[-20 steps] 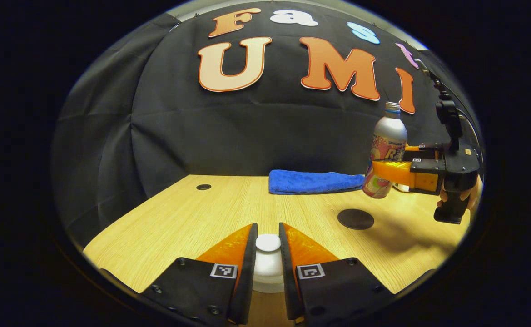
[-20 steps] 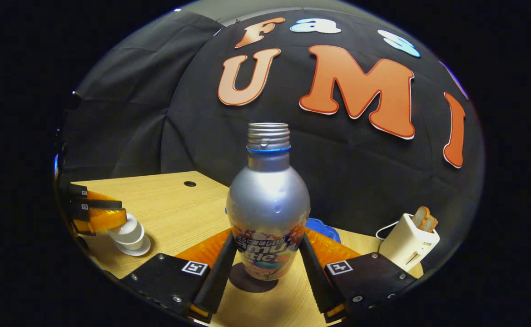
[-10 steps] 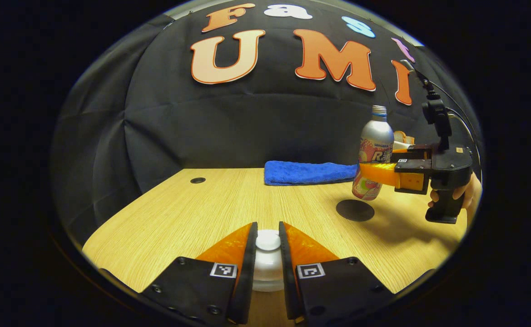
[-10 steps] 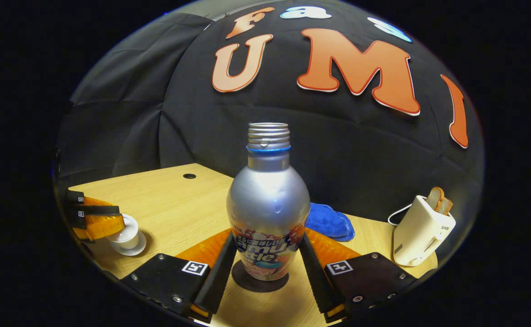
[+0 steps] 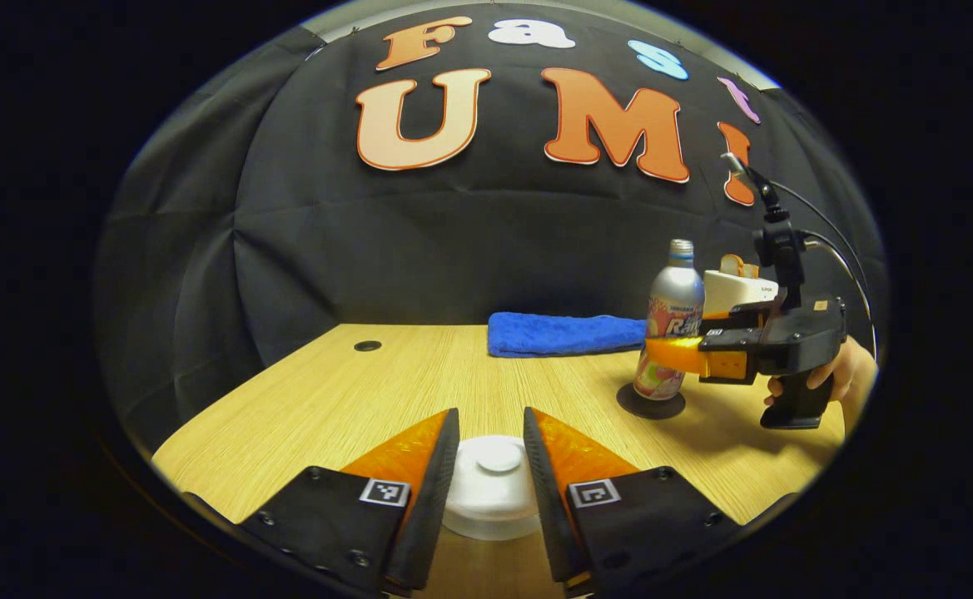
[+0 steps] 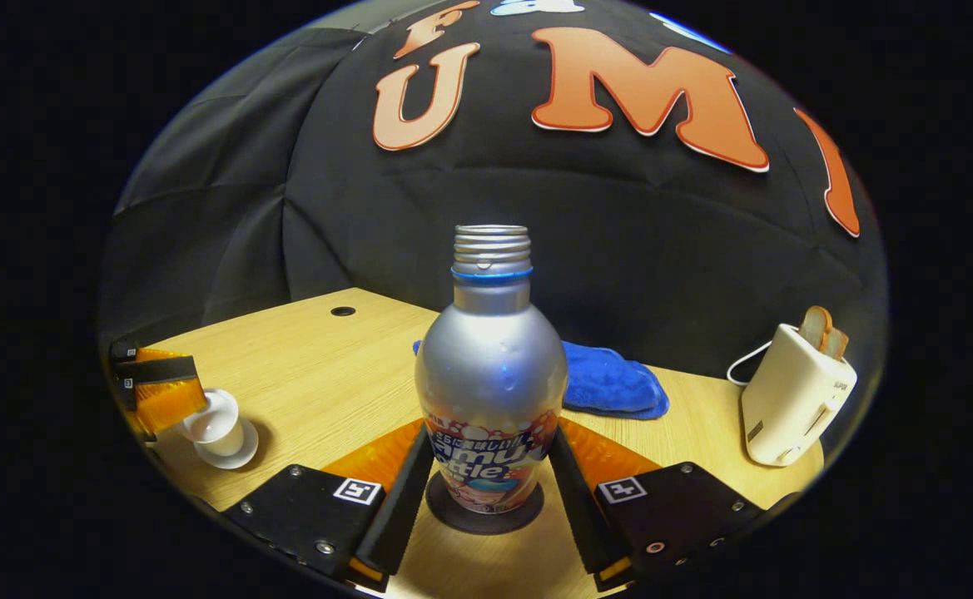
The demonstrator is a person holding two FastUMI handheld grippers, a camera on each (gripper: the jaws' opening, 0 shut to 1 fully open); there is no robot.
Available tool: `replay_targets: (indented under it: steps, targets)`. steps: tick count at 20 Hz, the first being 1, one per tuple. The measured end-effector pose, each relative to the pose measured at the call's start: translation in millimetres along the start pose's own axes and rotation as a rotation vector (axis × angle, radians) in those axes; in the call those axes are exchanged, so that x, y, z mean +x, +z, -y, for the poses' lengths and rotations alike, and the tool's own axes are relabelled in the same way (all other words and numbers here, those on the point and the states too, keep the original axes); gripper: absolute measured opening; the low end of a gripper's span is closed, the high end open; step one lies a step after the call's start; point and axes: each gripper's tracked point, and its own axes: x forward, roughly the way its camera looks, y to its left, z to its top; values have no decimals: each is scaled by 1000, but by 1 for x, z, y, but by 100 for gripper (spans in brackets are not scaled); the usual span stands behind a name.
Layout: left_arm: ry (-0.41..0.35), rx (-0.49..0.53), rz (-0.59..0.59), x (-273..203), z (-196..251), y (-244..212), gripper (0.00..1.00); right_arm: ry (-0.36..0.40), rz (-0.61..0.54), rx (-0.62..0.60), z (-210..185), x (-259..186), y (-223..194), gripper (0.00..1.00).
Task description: Open the teacup lid with one hand, grasp the water bottle and pour water into the teacup with the other hand; after pouring, place the water bottle on the coaster and then close the teacup lid.
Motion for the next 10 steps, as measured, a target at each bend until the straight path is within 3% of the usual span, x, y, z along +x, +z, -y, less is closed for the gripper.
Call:
replay_targets:
  steps: [2,3,4,5,9,10]
  targets:
    - [5,3,12,-1,-1,4,61,0,-21,15,1,4,-8,80]
    - [10,3,18,-2,-1,5,59,-2,-36,20,0,7,-13,80]
    - [13,-1,27,-3,-2,7,66,-3,-32,24,0,5,-12,80]
    - [15,-5,38,-3,-3,12,66,-3,-34,33,1,7,-12,77]
    - [28,-14,57,-4,-3,17,70,1,-37,49,2,8,-13,80]
    - [30,-19,64,-4,0,20,77,2,-42,62,3,8,-14,81]
